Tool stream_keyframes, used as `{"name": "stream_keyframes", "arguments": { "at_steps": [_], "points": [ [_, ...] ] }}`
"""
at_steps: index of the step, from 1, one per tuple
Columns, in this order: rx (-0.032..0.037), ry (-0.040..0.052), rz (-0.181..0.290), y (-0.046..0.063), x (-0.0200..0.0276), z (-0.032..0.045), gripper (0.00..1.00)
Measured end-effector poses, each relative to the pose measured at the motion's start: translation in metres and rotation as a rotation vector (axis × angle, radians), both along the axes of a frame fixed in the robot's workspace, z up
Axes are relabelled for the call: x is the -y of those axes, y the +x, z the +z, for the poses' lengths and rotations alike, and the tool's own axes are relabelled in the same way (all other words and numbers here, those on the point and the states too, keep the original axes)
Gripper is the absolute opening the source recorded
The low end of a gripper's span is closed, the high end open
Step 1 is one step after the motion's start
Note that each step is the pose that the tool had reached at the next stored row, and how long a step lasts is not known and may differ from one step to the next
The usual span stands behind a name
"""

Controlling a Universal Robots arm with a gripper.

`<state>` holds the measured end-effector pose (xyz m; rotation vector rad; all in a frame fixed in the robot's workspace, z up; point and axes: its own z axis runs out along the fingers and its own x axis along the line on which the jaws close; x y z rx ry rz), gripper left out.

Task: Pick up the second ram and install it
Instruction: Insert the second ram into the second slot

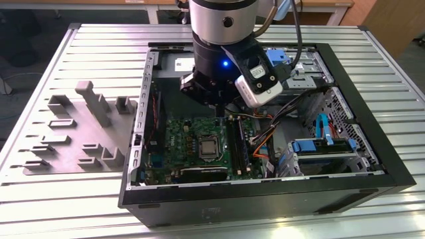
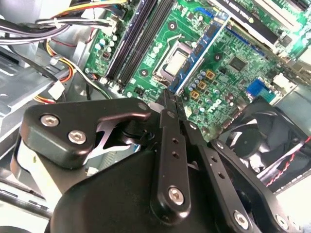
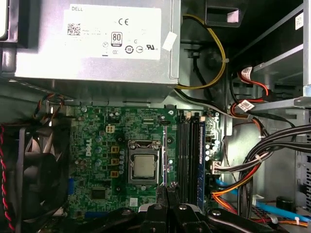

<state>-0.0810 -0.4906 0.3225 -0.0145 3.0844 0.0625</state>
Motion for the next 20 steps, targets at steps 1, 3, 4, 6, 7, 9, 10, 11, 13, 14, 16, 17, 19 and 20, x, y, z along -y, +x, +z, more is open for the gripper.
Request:
{"name": "stream_keyframes", "arguments": {
  "at_steps": [1, 3, 4, 6, 7, 9, 10, 11, 13, 14, 16, 17, 19, 20],
  "points": [
    [-0.0013, 0.0002, 0.0, 0.0, 0.0, -0.0001, 0.12],
    [-0.0032, 0.0002, 0.0, 0.0, 0.0, -0.0001, 0.12],
    [-0.0033, 0.0, 0.0, 0.0, -0.0001, -0.0003, 0.12],
    [-0.0034, 0.0002, 0.0, 0.001, 0.0, -0.0015, 0.12],
    [-0.0033, 0.0003, 0.0, 0.001, 0.0, -0.0025, 0.12],
    [-0.0033, 0.0004, 0.0, 0.003, 0.0, -0.0042, 0.12],
    [-0.0034, 0.0004, 0.0, 0.004, -0.0001, -0.0051, 0.12],
    [-0.0034, 0.0005, 0.0, 0.005, 0.0, -0.0059, 0.12],
    [-0.0033, 0.0006, 0.0, 0.007, 0.0, -0.0077, 0.12],
    [-0.0033, 0.0007, 0.0, 0.009, -0.0001, -0.0084, 0.12],
    [-0.0034, 0.0005, 0.0, 0.011, 0.0, -0.0097, 0.12],
    [-0.0033, 0.0006, 0.0, 0.013, 0.0, -0.0103, 0.12],
    [-0.0033, 0.0006, 0.0, 0.015, 0.0, -0.0113, 0.12],
    [-0.0034, 0.0005, -0.001, 0.017, 0.0, -0.0118, 0.12]
  ]
}}
